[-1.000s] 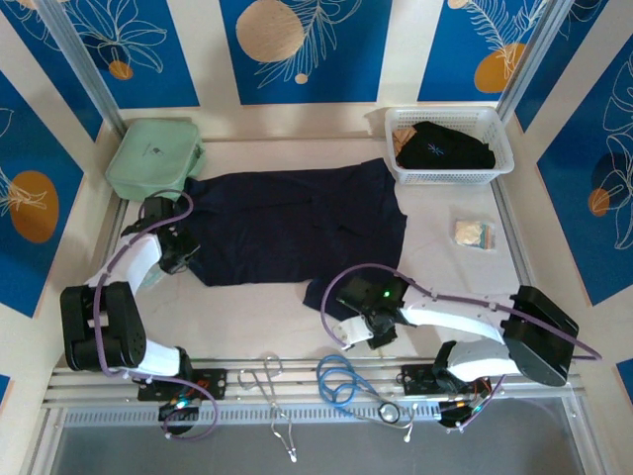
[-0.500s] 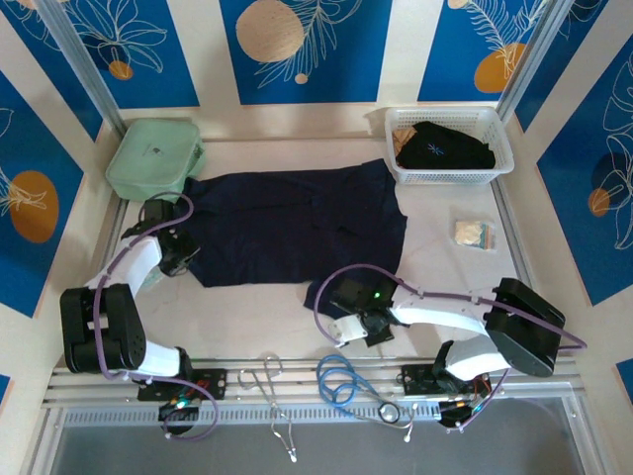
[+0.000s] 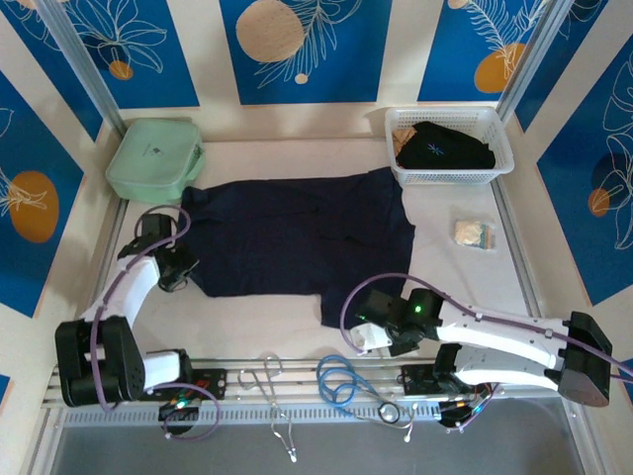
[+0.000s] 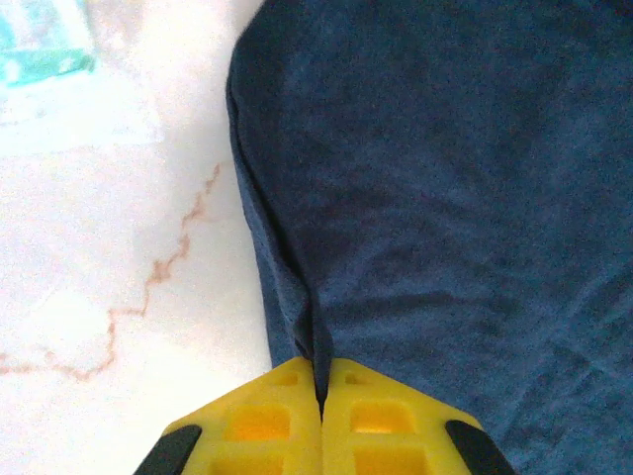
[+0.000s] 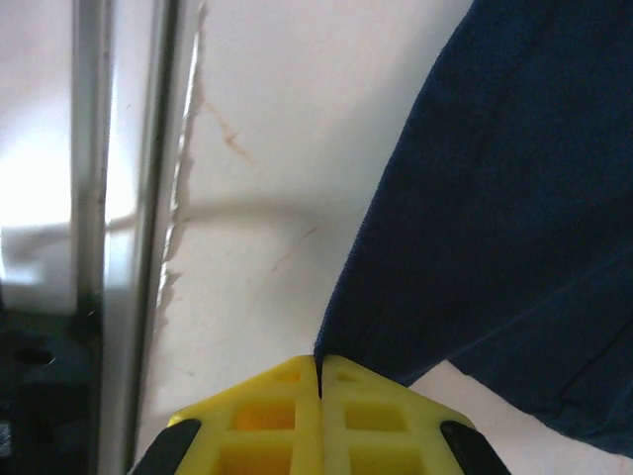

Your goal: Fold and stack the t-shirts

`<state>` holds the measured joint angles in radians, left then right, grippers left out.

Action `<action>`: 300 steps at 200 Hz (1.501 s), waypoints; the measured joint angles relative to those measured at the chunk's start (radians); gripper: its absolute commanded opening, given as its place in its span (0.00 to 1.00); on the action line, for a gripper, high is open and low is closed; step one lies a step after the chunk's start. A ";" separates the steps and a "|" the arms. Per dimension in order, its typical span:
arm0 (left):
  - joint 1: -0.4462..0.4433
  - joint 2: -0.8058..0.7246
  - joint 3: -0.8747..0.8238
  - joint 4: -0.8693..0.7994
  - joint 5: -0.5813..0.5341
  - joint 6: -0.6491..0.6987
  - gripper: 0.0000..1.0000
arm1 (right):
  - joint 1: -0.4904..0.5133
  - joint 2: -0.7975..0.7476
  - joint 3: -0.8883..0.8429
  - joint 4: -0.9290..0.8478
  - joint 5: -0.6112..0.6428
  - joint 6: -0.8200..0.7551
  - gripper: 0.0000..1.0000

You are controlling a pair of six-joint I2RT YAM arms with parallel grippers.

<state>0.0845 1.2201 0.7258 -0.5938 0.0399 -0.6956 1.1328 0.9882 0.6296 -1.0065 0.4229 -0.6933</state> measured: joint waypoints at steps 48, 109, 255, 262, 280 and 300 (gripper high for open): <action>-0.009 -0.157 -0.039 -0.096 -0.014 -0.015 0.00 | 0.032 -0.084 -0.003 -0.067 -0.003 0.048 0.00; -0.010 -0.236 -0.047 -0.190 -0.029 -0.032 0.00 | 0.055 -0.182 0.040 -0.139 0.000 0.115 0.00; -0.011 -0.031 0.171 -0.228 -0.132 0.014 0.00 | -0.516 0.210 0.356 0.255 0.066 -0.150 0.00; -0.011 -0.014 0.178 -0.223 -0.137 0.018 0.00 | -0.544 0.235 0.374 0.271 0.053 -0.173 0.00; -0.011 0.035 0.196 -0.212 -0.150 0.025 0.00 | -0.604 0.301 0.429 0.305 0.016 -0.223 0.00; -0.011 0.084 0.214 -0.200 -0.159 0.036 0.00 | -0.653 0.369 0.488 0.337 -0.020 -0.271 0.00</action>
<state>0.0734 1.3037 0.9394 -0.7933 -0.1196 -0.6594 0.4801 1.3575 1.1179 -0.6697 0.4026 -0.9646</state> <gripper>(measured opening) 0.064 0.049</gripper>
